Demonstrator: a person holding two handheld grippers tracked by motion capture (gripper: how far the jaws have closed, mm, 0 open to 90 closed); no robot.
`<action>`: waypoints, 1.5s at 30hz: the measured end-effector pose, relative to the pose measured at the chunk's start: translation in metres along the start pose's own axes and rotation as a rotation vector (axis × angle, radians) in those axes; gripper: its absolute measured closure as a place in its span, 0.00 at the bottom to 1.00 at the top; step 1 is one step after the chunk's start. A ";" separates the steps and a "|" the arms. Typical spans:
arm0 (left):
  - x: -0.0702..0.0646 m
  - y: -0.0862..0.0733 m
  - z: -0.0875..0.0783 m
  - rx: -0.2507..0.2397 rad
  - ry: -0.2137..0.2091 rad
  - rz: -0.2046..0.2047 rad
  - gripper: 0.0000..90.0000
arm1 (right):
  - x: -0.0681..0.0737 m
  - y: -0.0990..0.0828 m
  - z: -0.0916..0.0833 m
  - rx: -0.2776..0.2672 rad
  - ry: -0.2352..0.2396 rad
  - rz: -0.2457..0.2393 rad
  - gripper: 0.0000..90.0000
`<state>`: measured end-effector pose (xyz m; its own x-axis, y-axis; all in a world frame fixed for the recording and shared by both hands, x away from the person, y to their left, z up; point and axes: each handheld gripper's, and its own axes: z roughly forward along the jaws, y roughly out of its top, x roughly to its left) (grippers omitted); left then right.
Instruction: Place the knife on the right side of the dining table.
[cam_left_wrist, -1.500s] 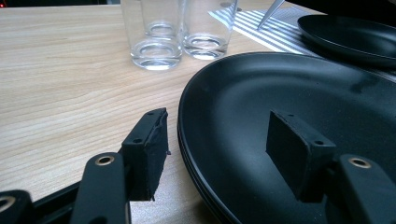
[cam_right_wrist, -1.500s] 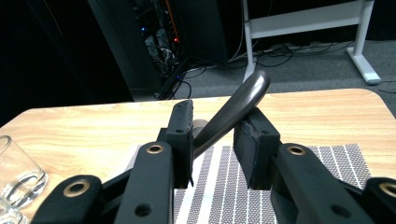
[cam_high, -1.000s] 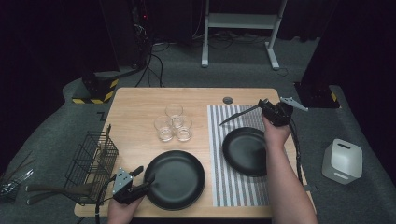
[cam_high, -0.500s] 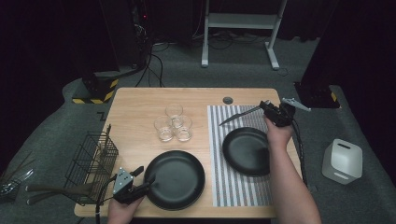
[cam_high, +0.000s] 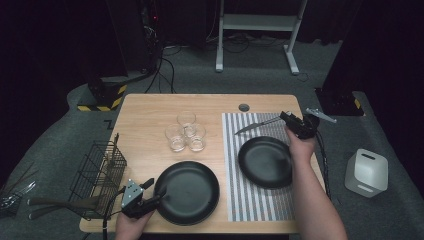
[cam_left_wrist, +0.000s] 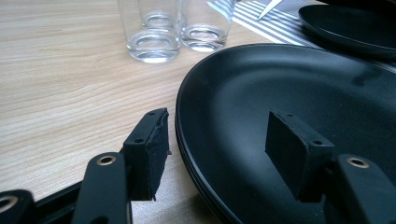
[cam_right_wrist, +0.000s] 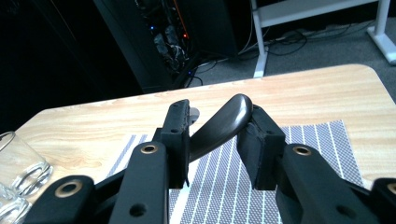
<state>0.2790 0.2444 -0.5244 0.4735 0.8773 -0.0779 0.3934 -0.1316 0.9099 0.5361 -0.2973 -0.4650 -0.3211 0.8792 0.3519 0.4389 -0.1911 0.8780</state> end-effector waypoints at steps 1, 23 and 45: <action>0.000 0.000 0.000 0.001 0.000 -0.001 0.44 | -0.001 -0.001 0.000 0.004 -0.001 0.002 0.72; 0.001 0.001 0.002 0.021 -0.007 -0.011 0.44 | -0.021 -0.012 0.002 0.021 0.005 0.067 0.71; 0.002 0.002 0.003 0.039 -0.017 -0.016 0.44 | -0.033 -0.014 0.005 0.077 0.006 0.113 0.70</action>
<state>0.2833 0.2448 -0.5246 0.4806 0.8713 -0.0993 0.4312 -0.1362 0.8919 0.5445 -0.3213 -0.4909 -0.2704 0.8513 0.4495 0.5356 -0.2550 0.8051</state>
